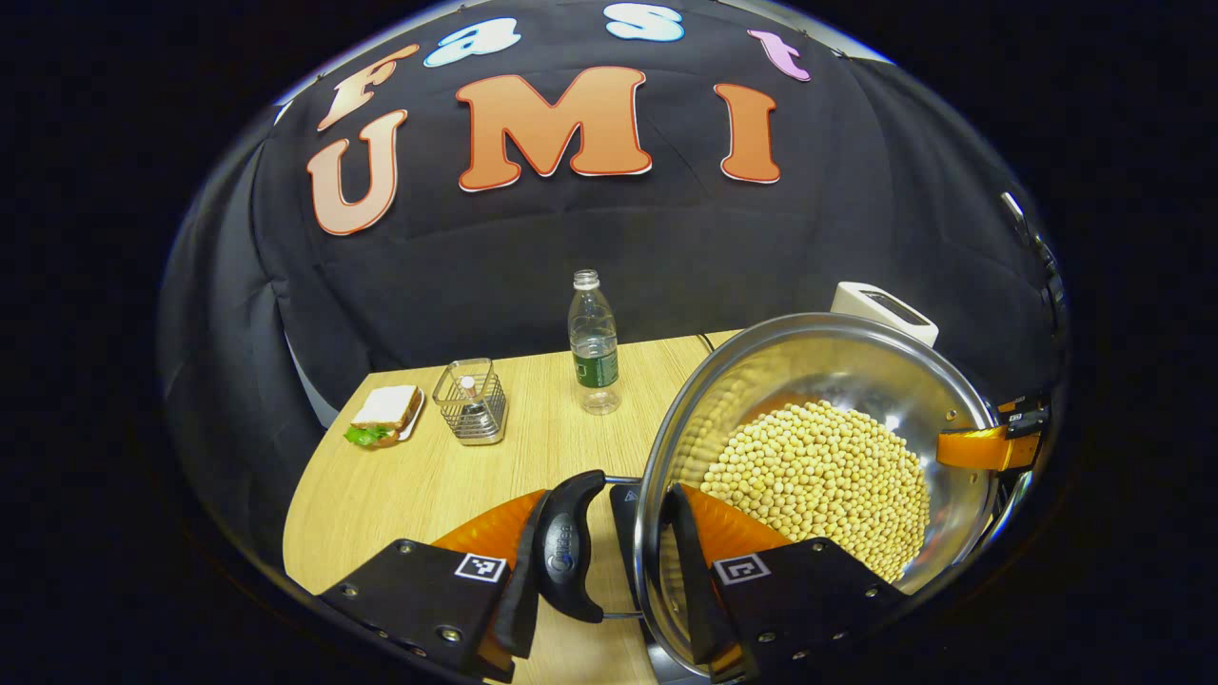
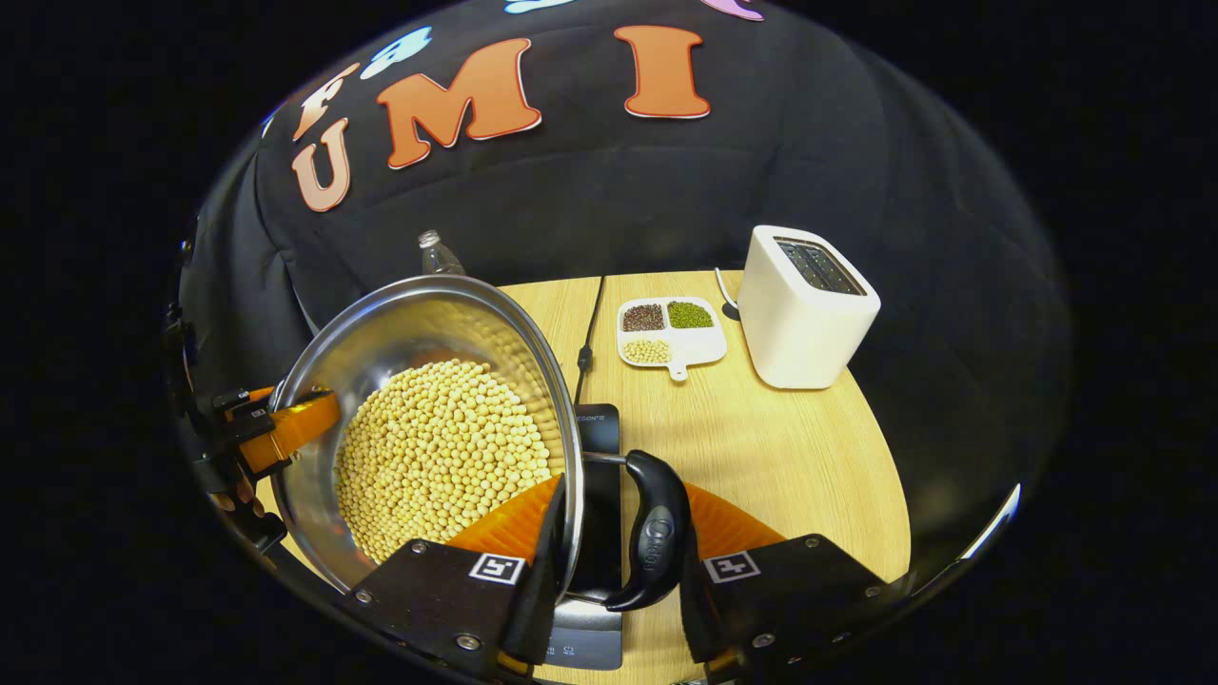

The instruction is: First push the handle of the pot to place it horizontally, then grasp the pot with both hands and set it on the induction cooktop.

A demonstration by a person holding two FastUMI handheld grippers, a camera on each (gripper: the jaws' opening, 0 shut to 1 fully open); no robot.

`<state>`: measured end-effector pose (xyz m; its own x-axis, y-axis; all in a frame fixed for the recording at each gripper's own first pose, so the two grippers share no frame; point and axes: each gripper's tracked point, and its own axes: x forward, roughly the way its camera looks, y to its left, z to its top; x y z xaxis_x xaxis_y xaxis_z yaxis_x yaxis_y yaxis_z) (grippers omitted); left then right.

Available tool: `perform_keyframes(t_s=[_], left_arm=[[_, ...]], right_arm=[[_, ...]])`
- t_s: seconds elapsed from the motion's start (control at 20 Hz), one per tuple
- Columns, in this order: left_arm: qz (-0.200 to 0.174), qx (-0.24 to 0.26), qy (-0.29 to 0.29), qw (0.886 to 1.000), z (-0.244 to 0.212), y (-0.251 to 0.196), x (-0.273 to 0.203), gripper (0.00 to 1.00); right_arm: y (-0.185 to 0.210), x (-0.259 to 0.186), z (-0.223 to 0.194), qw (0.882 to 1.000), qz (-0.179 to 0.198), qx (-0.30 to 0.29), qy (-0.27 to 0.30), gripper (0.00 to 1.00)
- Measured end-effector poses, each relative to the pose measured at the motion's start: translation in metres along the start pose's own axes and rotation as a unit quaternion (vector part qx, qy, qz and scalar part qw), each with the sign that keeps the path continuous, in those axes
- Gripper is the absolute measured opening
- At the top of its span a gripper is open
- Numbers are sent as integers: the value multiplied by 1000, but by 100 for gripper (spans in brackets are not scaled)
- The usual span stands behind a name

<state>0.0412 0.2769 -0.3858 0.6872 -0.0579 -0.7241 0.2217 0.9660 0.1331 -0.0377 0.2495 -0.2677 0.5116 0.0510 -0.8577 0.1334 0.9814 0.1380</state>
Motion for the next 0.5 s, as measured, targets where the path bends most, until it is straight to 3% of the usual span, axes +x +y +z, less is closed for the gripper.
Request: perform_keyframes(t_s=[0.5], left_arm=[[1,1,26,1000,7,0,0,64]], right_arm=[[-1,-5,-3,1000,-1,8,20,54]])
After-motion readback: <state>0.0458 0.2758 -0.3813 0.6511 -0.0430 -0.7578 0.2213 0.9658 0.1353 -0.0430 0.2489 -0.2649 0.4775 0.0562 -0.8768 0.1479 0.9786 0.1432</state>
